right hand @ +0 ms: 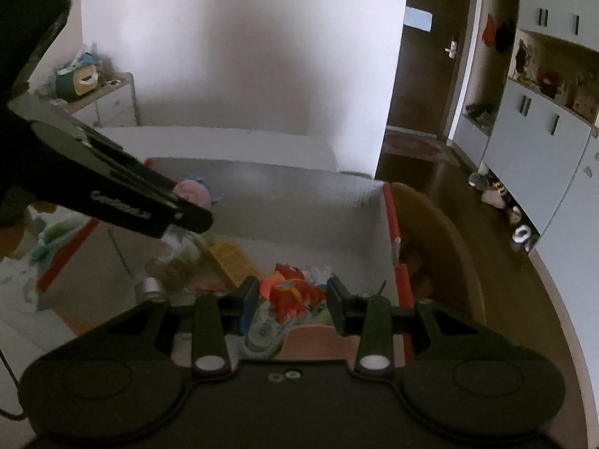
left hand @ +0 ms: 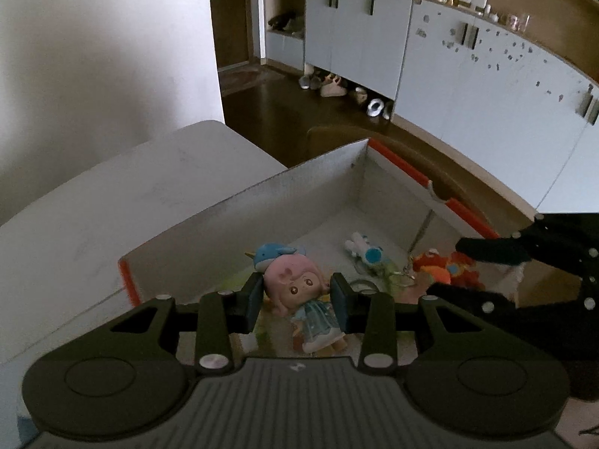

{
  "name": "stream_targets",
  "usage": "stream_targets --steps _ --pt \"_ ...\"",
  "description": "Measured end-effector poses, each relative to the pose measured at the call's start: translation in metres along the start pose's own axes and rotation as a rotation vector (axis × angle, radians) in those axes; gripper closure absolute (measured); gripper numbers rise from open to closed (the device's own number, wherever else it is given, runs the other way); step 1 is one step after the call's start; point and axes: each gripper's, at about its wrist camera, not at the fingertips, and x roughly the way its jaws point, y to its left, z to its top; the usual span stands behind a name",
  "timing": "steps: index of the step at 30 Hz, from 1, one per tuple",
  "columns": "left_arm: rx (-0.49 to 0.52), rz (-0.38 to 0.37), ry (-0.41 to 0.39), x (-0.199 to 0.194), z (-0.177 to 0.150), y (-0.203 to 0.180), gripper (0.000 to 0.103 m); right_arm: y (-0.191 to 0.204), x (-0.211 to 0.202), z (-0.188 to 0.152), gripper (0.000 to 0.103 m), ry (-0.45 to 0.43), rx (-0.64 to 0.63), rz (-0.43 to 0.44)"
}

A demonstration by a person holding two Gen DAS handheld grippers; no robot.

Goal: Organize rigid objects
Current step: 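Carry the doll with the left tool while the right tool carries the dragon keychain into the red box, then open the left tool to release the doll while the right tool releases the dragon keychain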

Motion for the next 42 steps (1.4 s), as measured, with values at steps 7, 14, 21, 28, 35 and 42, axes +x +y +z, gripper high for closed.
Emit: stream_targets --steps 7,14,21,28,35,42 --pt "0.013 0.016 0.048 0.046 0.012 -0.01 0.065 0.002 0.02 -0.003 0.065 0.049 -0.026 0.027" --pt "0.028 0.028 0.096 0.075 0.014 -0.021 0.065 0.007 0.03 -0.006 0.065 0.1 -0.025 0.055" --pt "-0.004 0.028 0.145 0.087 0.01 -0.02 0.065 0.005 0.035 -0.012 0.064 0.155 0.016 0.06" --pt "-0.028 0.028 0.156 0.089 0.01 -0.019 0.064 -0.007 0.034 -0.007 0.062 0.176 0.067 0.052" --pt "-0.044 0.033 0.134 0.081 0.011 -0.021 0.06 -0.013 0.028 -0.005 0.054 0.163 0.076 0.067" --pt "-0.036 0.041 0.083 0.061 0.014 -0.026 0.046 -0.01 0.015 -0.002 0.045 0.129 0.069 0.082"
